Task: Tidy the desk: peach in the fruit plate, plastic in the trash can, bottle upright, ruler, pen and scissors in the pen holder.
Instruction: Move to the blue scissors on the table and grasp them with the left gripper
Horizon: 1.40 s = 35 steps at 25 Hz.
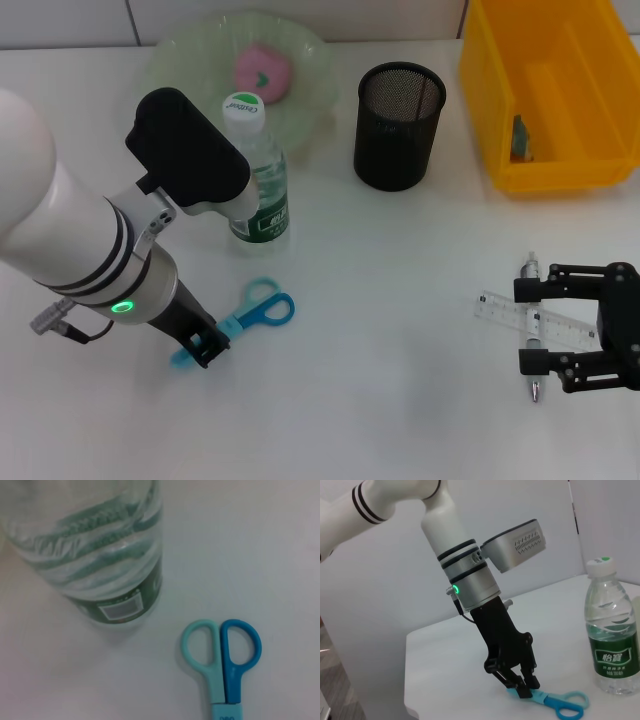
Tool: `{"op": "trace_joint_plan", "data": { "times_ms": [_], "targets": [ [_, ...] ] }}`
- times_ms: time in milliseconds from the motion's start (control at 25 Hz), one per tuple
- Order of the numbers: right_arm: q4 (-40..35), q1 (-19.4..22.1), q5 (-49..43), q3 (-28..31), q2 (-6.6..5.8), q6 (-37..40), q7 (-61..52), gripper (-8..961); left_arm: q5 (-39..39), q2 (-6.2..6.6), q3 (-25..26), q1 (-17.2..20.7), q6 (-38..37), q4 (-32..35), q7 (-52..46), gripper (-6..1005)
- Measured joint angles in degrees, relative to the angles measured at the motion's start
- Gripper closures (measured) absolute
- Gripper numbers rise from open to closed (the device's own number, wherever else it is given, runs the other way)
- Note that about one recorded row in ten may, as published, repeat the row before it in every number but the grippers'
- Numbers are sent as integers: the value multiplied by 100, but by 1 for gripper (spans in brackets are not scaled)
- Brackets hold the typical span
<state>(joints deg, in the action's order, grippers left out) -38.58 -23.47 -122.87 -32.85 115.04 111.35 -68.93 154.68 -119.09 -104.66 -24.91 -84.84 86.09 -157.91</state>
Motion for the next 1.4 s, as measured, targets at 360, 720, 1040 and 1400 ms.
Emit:
{"op": "trace_joint_plan", "data": {
  "times_ms": [360, 720, 1040, 1400],
  "targets": [
    [0, 21, 0, 76, 0, 1, 59, 173, 0, 23, -46, 69, -26, 263, 40, 804],
    [0, 23, 0, 78, 0, 1, 64, 174, 9, 15, 67, -16, -194, 212, -48, 984],
    [9, 2, 0, 78, 0, -26, 64, 174, 9, 1, 94, -103, -200, 148, -289, 846],
    [9, 0, 0, 77, 0, -48, 72, 174, -21, -8, 74, -265, -145, -187, -441, 461]
  ]
}}
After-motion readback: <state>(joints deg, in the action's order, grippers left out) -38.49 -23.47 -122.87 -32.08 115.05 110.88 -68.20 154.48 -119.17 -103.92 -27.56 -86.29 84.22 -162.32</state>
